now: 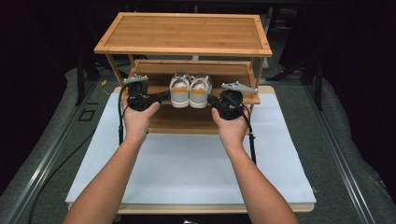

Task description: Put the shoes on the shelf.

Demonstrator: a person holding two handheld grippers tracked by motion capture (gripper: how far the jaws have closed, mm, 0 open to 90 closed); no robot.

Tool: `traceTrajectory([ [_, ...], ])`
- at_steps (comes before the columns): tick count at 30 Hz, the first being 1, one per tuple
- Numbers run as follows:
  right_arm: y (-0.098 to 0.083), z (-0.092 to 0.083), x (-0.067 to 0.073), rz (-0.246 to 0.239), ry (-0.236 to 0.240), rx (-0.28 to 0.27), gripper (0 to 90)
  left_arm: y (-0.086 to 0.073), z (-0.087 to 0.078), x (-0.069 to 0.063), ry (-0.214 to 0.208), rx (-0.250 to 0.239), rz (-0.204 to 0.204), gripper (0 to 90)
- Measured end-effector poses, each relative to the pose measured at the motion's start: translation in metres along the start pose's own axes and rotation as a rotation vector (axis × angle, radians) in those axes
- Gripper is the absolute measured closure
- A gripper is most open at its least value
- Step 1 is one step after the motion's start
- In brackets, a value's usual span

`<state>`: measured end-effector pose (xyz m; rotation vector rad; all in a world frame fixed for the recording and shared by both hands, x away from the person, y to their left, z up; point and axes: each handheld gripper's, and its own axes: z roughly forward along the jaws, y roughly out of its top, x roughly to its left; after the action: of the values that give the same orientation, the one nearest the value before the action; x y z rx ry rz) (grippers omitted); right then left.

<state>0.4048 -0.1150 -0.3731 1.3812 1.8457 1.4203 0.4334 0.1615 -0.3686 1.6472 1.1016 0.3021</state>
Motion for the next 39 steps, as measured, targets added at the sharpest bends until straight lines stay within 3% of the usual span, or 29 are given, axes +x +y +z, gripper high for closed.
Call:
traceTrajectory([
  [11,0.008,0.015,-0.005,0.012,-0.021,0.006,90.0,0.009,0.014,0.007,0.021,-0.002,-0.013,90.0],
  [18,0.011,0.023,-0.008,0.025,-0.033,-0.001,90.0,0.01,0.02,0.013,0.019,-0.015,-0.048,90.0],
  [21,0.012,0.026,-0.009,0.03,-0.014,0.005,90.0,0.013,0.023,0.012,0.036,-0.012,-0.032,90.0],
  [22,0.012,0.027,-0.009,0.031,-0.038,-0.004,90.0,0.014,0.023,0.013,0.04,-0.011,-0.033,90.0],
  [24,0.013,0.028,-0.009,0.03,-0.027,0.003,90.0,0.014,0.025,0.013,0.045,-0.015,-0.038,90.0],
  [30,0.015,0.034,-0.009,0.034,-0.064,0.0,90.0,0.017,0.03,0.014,0.07,-0.016,-0.032,90.0],
  [32,0.016,0.035,-0.011,0.041,-0.043,0.006,90.0,0.018,0.031,0.015,0.069,-0.017,-0.04,90.0],
  [33,0.016,0.037,-0.01,0.046,-0.058,-0.014,90.0,0.018,0.032,0.016,0.066,-0.018,-0.042,90.0],
  [35,0.018,0.037,-0.011,0.044,-0.048,0.01,90.0,0.018,0.032,0.016,0.063,-0.018,-0.04,90.0],
  [39,0.019,0.04,-0.012,0.043,-0.067,0.001,90.0,0.018,0.035,0.017,0.068,-0.021,-0.044,90.0],
])
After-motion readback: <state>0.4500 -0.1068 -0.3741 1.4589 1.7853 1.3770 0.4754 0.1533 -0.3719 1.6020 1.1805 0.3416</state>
